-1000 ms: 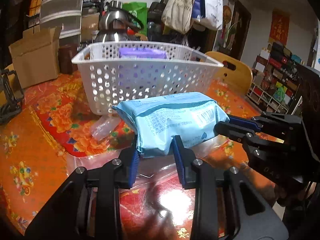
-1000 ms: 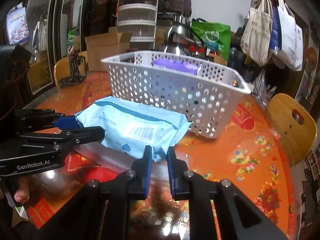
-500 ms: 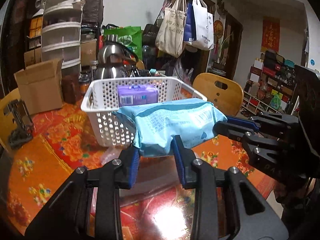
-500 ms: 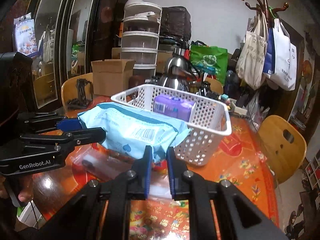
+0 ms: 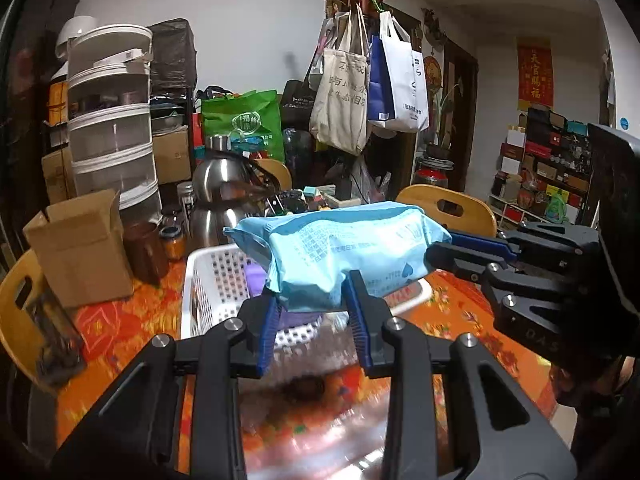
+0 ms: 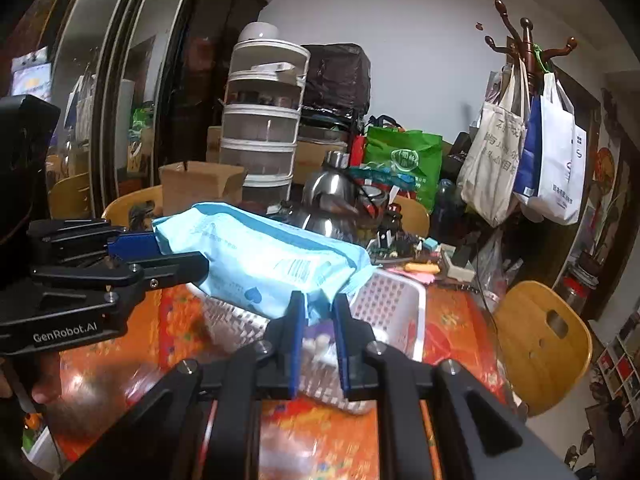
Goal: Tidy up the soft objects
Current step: 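Lift the wet-wipes pack with both tools and lower it into the basket, then open both tools and withdraw from the basket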
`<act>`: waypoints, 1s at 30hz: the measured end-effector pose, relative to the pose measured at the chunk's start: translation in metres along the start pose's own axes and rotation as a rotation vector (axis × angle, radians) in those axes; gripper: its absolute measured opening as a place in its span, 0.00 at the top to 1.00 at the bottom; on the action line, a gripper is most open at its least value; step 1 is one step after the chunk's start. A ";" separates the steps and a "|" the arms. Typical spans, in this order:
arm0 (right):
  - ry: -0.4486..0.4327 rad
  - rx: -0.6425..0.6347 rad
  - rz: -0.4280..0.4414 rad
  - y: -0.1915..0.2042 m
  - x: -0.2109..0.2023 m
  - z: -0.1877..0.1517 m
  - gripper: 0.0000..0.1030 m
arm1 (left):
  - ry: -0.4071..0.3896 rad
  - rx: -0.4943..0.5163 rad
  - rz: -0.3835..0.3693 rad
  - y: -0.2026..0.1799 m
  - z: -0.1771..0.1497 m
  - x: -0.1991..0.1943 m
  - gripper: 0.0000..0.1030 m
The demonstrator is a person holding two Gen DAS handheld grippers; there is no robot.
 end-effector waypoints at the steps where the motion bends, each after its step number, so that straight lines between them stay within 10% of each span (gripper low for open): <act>1: 0.001 0.006 0.000 -0.004 0.005 0.003 0.88 | 0.009 -0.002 -0.003 0.004 0.004 0.008 0.71; 15: 0.066 0.032 -0.052 -0.027 0.115 -0.025 0.87 | 0.089 0.001 0.102 0.048 -0.030 0.132 0.65; 17: 0.106 0.054 -0.046 -0.032 0.128 -0.034 0.80 | 0.113 -0.006 0.126 0.057 -0.042 0.142 0.42; 19: 0.133 0.070 -0.051 -0.036 0.135 -0.042 0.51 | 0.121 -0.002 0.145 0.064 -0.053 0.148 0.16; 24: 0.167 0.088 -0.091 -0.048 0.135 -0.054 0.29 | 0.142 0.003 0.152 0.071 -0.063 0.148 0.09; 30: 0.196 0.115 -0.099 -0.057 0.129 -0.064 0.28 | 0.139 -0.005 0.151 0.072 -0.064 0.137 0.08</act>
Point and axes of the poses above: each gripper's, at about its wrist camera, not at the fingertips, and x roughly the way its jaws point, y to its left, z to its top, the point moved 3 cm from there along x, roughly the way its jaws point, and after that the axes turned 14 degrees about -y, right-handed, at the moved point
